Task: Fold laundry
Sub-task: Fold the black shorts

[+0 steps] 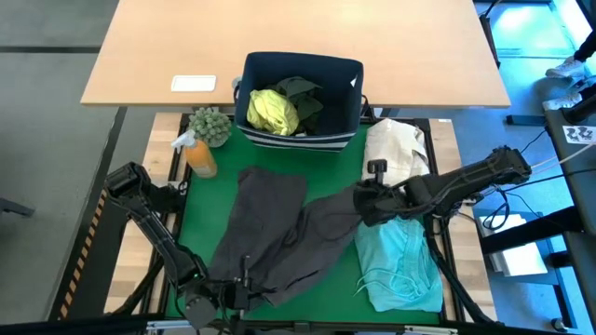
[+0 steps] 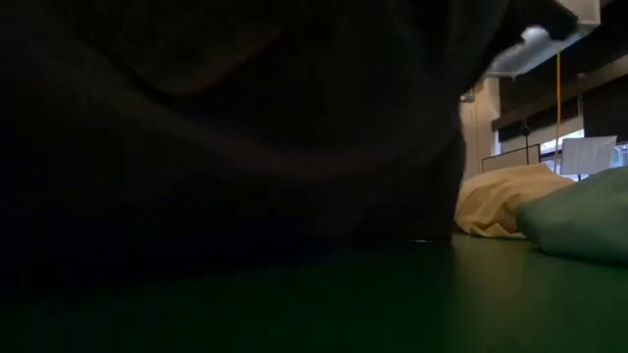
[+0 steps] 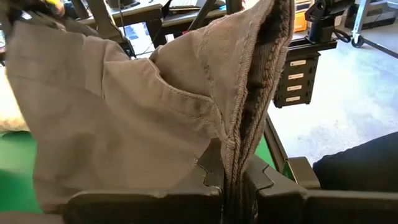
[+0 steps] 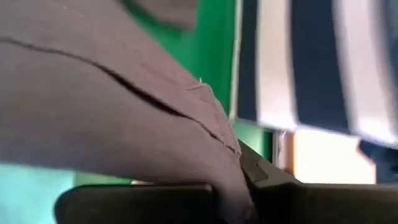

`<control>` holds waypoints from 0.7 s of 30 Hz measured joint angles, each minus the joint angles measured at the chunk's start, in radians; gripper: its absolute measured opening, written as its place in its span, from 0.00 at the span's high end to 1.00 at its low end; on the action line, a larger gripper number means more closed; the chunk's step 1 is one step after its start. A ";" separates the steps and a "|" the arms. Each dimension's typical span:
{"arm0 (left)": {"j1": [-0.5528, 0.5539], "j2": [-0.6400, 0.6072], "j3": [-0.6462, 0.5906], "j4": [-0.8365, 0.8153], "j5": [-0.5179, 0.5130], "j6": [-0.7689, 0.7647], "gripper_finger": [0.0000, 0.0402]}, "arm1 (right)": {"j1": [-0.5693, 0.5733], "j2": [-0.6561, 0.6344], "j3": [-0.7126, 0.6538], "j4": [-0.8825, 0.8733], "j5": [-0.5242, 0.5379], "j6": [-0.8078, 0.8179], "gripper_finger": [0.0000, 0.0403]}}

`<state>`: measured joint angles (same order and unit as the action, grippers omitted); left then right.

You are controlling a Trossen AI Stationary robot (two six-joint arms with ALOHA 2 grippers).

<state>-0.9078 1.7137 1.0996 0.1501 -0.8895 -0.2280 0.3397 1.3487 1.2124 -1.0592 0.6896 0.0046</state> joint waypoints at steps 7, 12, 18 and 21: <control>-0.012 0.000 0.000 0.000 -0.014 0.003 1.00 | 0.000 0.000 0.063 0.166 -0.009 -0.166 0.98; -0.019 0.000 0.000 0.000 -0.014 0.002 1.00 | 0.000 0.007 0.064 0.255 -0.028 -0.245 0.99; -0.068 0.000 0.000 -0.001 -0.142 0.002 1.00 | -0.016 0.020 0.063 0.368 -0.033 -0.303 0.99; -0.112 0.000 0.000 -0.017 -0.233 0.001 1.00 | -0.047 0.033 0.064 0.423 -0.042 -0.308 0.99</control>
<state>-1.0201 1.7138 1.0996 0.1335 -1.1227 -0.2271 0.2927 1.3813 1.2762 -0.6357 0.6474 -0.3038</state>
